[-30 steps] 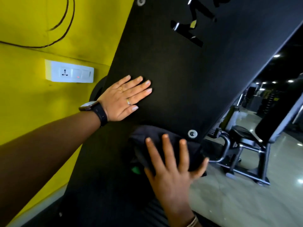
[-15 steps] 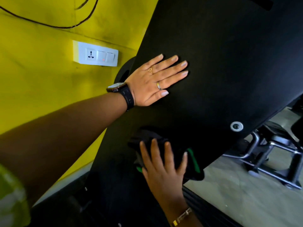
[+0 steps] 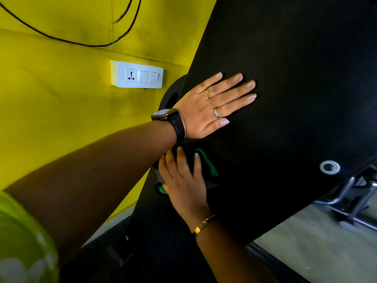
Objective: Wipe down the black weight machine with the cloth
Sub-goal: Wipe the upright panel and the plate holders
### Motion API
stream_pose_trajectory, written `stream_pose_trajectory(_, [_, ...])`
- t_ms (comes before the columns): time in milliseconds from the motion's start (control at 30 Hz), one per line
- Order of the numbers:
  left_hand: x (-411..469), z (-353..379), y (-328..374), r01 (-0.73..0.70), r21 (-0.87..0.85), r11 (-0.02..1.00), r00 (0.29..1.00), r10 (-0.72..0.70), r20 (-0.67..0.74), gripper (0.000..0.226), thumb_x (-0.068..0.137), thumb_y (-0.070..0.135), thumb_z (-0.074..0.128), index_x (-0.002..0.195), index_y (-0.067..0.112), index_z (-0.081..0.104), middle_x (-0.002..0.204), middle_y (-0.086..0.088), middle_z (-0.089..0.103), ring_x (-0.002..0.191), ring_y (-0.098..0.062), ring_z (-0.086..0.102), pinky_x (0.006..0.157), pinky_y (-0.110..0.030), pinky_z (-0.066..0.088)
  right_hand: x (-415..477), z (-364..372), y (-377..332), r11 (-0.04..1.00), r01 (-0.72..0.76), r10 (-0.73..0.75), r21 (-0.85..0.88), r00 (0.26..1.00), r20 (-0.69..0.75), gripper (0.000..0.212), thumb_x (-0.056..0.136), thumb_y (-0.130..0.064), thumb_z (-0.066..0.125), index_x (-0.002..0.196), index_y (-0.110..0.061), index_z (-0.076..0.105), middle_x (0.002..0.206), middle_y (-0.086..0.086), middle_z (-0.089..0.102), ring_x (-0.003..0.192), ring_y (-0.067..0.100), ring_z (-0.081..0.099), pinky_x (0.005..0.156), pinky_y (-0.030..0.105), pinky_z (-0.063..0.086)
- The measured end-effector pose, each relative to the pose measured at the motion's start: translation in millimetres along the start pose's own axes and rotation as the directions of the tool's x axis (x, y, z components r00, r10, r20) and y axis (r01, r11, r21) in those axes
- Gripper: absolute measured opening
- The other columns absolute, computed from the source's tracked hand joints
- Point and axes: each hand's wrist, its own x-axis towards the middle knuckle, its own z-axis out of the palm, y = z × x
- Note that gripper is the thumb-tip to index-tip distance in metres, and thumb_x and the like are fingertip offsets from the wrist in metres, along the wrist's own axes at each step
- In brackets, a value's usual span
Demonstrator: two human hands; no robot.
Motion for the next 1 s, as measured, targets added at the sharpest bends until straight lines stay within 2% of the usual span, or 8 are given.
stream_pose_trajectory(67, [0.6,-0.3,-0.5,-0.006,0.013,1.000,1.000,0.006,-0.006,0.056,0.103,0.040,0.008,0.154,0.019,0.005,0.152,-0.010,0.024,0.147,-0.010,-0.010,0.120,-0.037,0.000,-6.6,12.2,-18.8,0.995,0.103,-0.104,0.016,0.990,0.092,0.048,0.082,-0.037,0.058,0.127,-0.019,0.052,0.137,0.006,0.053,0.133,0.029,0.037,0.113,0.054,0.013])
stream_pose_trajectory(167, [1.6,-1.0,-0.2,0.021,-0.005,1.000,1.000,-0.021,-0.010,0.057,0.103,0.041,0.007,0.150,0.012,0.019,0.150,-0.010,0.026,0.147,-0.008,-0.010,0.120,-0.036,0.000,-42.0,20.4,-28.2,0.982,0.176,-0.186,0.074,0.969,0.165,0.038,0.089,-0.030,0.050,0.125,-0.021,0.058,0.140,0.006,0.052,0.135,0.027,0.036,0.115,0.050,0.012])
stream_pose_trajectory(267, [0.7,-0.1,0.9,0.032,-0.016,0.999,0.999,-0.032,0.003,0.058,0.102,0.043,0.006,0.148,0.012,0.021,0.151,-0.009,0.023,0.146,-0.008,-0.011,0.120,-0.036,0.000,-73.4,9.7,-14.1,0.988,0.106,-0.119,0.108,0.986,0.118,0.048,0.087,-0.023,0.036,0.129,-0.022,0.061,0.140,0.006,0.052,0.132,0.026,0.036,0.112,0.046,0.018])
stream_pose_trajectory(433, [0.5,-2.1,-0.1,0.032,-0.005,0.999,0.999,-0.032,0.008,0.057,0.102,0.041,0.007,0.146,0.010,0.026,0.151,-0.009,0.024,0.147,-0.009,-0.009,0.120,-0.037,0.002,-38.6,-11.2,11.9,0.992,-0.093,0.096,0.084,0.995,-0.032,0.057,0.075,-0.031,0.061,0.132,-0.025,0.058,0.133,0.007,0.044,0.128,0.029,0.038,0.108,0.050,0.022])
stream_pose_trajectory(567, [0.8,-3.6,2.3,0.036,-0.015,0.999,0.999,-0.035,0.011,0.056,0.103,0.041,0.007,0.145,0.010,0.029,0.151,-0.009,0.028,0.147,-0.009,-0.007,0.120,-0.037,0.003,13.3,0.5,-1.3,0.988,-0.070,0.079,0.136,0.995,-0.063,0.044,0.082,-0.027,0.055,0.124,-0.017,0.051,0.128,0.006,0.054,0.130,0.029,0.038,0.112,0.050,0.020])
stream_pose_trajectory(767, [1.7,-3.2,2.3,0.046,-0.003,0.999,0.998,-0.046,0.032,0.057,0.102,0.042,0.006,0.146,0.010,0.025,0.150,-0.009,0.026,0.147,-0.009,-0.008,0.120,-0.036,0.002,-17.7,19.2,-28.8,0.981,0.184,-0.191,0.056,0.963,0.190,0.048,0.089,-0.031,0.040,0.133,-0.023,0.057,0.138,0.004,0.054,0.133,0.026,0.039,0.113,0.048,0.014])
stream_pose_trajectory(833, [0.9,-2.8,2.2,0.051,-0.007,0.999,0.998,-0.051,0.028,0.057,0.103,0.042,0.006,0.146,0.011,0.027,0.150,-0.010,0.026,0.147,-0.009,-0.008,0.120,-0.036,0.002,-43.6,18.0,-26.8,0.977,0.203,-0.211,0.061,0.953,0.216,0.048,0.086,-0.033,0.050,0.133,-0.025,0.058,0.139,0.003,0.055,0.133,0.025,0.037,0.114,0.046,0.012])
stream_pose_trajectory(1000, [-1.1,0.7,0.5,0.022,-0.013,1.000,1.000,-0.022,0.009,0.055,0.103,0.042,0.007,0.154,0.028,-0.007,0.151,-0.009,0.023,0.148,-0.010,-0.008,0.121,-0.036,0.000,-94.1,-10.5,8.0,0.989,-0.101,0.087,0.112,0.989,0.118,0.069,0.069,-0.037,0.075,0.135,-0.031,0.056,0.143,0.001,0.045,0.132,0.023,0.035,0.104,0.047,0.023])
